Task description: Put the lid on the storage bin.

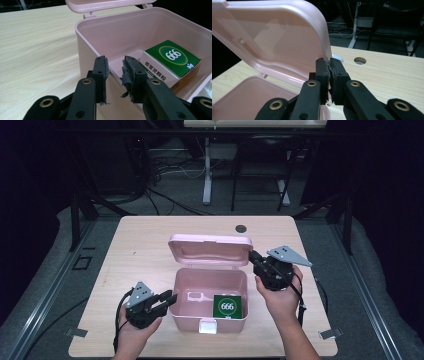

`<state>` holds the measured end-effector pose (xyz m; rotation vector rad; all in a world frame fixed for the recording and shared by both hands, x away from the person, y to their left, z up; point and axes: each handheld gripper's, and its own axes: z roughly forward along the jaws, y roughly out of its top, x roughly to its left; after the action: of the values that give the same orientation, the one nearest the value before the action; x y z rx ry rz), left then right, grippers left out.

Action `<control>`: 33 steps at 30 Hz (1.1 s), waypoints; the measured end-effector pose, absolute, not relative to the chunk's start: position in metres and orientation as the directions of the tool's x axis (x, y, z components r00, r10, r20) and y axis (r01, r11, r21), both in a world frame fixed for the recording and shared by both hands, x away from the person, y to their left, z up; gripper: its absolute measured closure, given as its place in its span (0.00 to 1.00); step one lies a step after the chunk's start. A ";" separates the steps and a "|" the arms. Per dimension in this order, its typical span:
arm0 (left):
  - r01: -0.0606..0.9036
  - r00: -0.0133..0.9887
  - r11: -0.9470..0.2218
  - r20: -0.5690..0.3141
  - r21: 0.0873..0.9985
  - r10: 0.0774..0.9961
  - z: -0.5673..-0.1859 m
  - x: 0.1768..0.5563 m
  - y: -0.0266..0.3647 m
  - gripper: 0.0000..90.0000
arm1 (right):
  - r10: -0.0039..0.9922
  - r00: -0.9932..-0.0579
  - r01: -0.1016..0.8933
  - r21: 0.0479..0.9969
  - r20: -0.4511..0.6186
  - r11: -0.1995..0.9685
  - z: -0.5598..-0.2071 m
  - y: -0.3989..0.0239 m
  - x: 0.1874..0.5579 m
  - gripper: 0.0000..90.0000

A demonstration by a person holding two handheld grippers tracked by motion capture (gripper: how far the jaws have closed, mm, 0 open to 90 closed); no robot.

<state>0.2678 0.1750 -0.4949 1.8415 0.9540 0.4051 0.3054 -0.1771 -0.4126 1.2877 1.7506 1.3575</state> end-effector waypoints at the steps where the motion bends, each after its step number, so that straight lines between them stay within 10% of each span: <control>1: 0.434 0.635 -0.205 -0.137 0.877 0.760 -0.495 0.269 0.175 0.80 | 0.919 -0.377 0.333 0.943 0.111 0.023 -0.414 -0.178 0.305 0.96; 33: 0.264 0.602 -0.162 -0.032 0.951 0.798 -0.401 0.323 0.161 0.64 | 0.901 -0.407 0.345 0.939 0.151 -0.002 -0.418 -0.183 0.295 0.96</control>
<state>0.3228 0.1614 -0.4011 1.7164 0.8798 0.5981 0.2952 -0.1834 -0.4177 1.2848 1.7688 1.4162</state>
